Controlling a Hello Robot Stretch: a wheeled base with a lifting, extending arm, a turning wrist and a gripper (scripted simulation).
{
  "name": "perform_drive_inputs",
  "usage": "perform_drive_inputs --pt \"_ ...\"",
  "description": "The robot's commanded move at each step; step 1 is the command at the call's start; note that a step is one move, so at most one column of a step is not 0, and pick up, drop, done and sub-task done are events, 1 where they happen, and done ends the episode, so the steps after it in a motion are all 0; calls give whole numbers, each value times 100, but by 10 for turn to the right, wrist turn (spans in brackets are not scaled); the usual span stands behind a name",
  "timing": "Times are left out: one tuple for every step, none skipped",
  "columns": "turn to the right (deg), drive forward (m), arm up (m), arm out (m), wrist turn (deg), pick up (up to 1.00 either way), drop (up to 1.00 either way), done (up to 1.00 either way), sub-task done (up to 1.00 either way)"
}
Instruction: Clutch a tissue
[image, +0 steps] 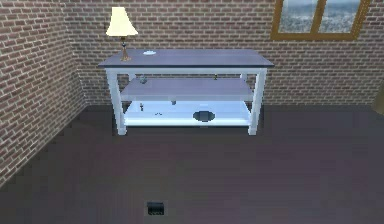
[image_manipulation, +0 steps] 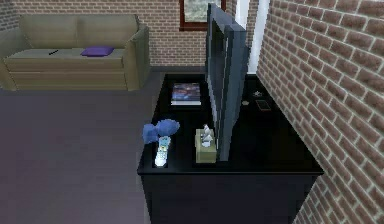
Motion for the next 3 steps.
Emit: perform_drive_inputs --pt "0 0 50 0 0 0 0 0 0" --pt "0 0 28 0 0 0 0 0 0" --pt "0 0 0 40 0 0 0 0 0"
